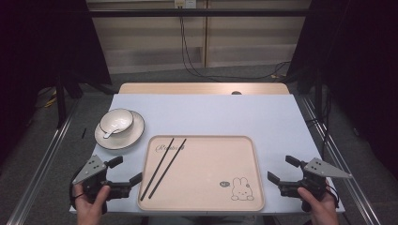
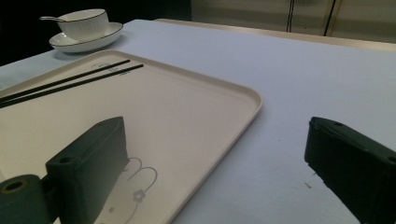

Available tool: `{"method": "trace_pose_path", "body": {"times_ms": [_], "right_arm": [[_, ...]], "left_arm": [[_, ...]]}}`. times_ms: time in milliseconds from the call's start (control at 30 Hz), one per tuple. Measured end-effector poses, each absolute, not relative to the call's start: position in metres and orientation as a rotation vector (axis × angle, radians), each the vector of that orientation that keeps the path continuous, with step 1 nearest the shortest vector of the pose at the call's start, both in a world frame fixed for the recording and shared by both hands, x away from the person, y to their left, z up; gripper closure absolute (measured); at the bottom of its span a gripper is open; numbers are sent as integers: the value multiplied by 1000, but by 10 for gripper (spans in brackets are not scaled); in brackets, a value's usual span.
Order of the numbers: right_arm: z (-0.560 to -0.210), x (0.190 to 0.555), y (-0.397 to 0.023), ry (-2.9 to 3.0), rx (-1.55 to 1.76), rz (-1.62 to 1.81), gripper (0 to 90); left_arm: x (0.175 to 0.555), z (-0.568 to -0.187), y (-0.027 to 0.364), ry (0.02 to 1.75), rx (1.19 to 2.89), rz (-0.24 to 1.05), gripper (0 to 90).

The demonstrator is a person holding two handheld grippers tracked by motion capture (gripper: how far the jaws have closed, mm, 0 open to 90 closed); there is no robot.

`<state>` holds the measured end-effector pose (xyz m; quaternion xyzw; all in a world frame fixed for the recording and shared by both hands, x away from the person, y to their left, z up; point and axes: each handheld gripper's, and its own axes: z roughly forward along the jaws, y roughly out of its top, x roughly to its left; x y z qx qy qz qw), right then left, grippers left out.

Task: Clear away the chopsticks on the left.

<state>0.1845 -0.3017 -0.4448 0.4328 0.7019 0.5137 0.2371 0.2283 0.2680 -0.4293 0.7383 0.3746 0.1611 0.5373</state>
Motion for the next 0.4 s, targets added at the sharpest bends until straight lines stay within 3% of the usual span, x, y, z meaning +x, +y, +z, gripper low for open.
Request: {"method": "trace_pose_path", "body": {"times_ms": [200, 400], "right_arm": [[-445, 185, -302, 1926, 1183, 1404, 58], [-445, 185, -303, 1926, 1191, 1406, 58]], "left_arm": [[219, -439, 294, 880, 1727, 342, 22], [216, -439, 304, 934, 1688, 397, 20]]}}
